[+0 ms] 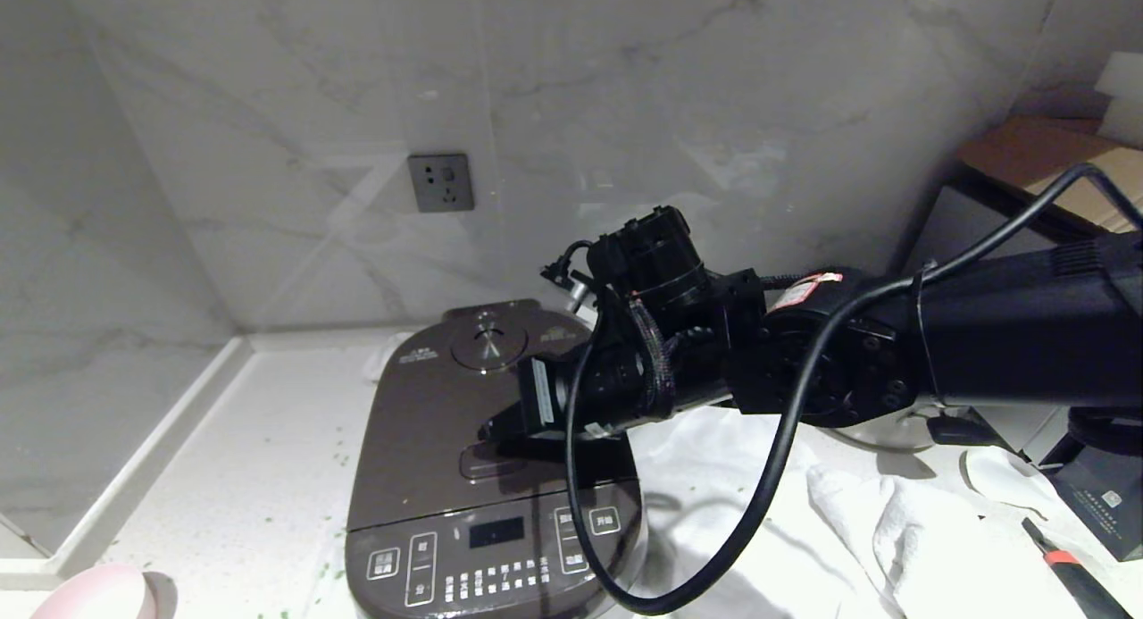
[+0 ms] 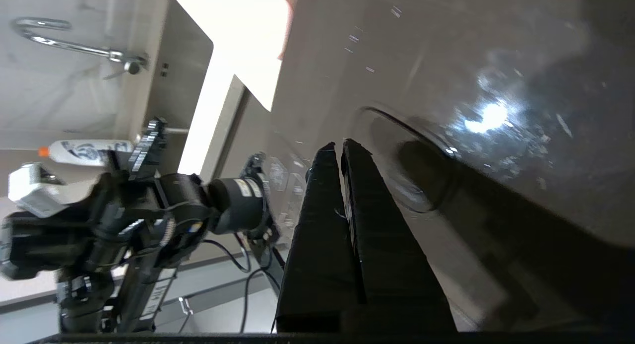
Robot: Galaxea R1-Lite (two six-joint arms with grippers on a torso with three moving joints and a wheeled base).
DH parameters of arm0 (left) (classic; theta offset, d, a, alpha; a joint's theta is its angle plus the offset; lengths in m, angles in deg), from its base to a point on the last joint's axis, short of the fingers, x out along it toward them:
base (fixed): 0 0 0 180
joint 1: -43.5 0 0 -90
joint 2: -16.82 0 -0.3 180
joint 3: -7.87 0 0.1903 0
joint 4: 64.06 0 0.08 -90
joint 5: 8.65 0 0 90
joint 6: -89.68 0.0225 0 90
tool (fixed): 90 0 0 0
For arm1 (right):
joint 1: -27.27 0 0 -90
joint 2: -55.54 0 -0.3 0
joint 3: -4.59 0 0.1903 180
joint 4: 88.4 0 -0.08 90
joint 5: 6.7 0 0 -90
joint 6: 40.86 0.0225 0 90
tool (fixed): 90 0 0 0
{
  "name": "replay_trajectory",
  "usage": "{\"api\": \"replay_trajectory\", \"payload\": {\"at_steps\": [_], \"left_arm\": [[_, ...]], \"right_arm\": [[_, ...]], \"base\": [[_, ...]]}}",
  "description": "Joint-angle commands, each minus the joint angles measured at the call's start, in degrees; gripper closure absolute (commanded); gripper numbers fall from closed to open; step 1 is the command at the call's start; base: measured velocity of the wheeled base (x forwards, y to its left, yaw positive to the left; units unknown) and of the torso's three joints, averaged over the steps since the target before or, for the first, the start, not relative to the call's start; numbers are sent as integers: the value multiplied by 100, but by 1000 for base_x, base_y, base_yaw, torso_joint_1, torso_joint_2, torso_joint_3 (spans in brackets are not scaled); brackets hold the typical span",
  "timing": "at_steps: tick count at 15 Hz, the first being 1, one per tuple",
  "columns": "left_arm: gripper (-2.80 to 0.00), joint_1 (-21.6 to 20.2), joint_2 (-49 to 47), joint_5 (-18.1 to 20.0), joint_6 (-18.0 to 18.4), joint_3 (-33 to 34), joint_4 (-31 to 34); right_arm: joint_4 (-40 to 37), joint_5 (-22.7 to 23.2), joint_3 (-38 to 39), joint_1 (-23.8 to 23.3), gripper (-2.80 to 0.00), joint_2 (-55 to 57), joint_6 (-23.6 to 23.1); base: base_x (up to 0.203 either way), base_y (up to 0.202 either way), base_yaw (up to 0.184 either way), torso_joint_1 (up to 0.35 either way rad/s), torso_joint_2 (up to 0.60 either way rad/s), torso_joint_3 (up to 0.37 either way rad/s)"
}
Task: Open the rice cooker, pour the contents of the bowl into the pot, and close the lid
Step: Open the rice cooker
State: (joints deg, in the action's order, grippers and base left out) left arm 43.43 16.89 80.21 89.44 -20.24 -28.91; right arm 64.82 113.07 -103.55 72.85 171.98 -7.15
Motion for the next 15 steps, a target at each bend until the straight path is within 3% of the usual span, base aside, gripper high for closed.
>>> {"api": "replay_trajectory", "payload": {"at_steps": [1, 15], "left_arm": [[0, -1, 10, 0, -4, 0, 8], [0, -1, 10, 0, -2, 0, 8]], "right_arm": [[-2, -16, 58, 3, 0, 124, 22], [130, -156, 84, 3, 0, 406, 115]], "base": [[0, 0, 0, 0, 0, 0], [0, 0, 0, 0, 0, 0]]}}
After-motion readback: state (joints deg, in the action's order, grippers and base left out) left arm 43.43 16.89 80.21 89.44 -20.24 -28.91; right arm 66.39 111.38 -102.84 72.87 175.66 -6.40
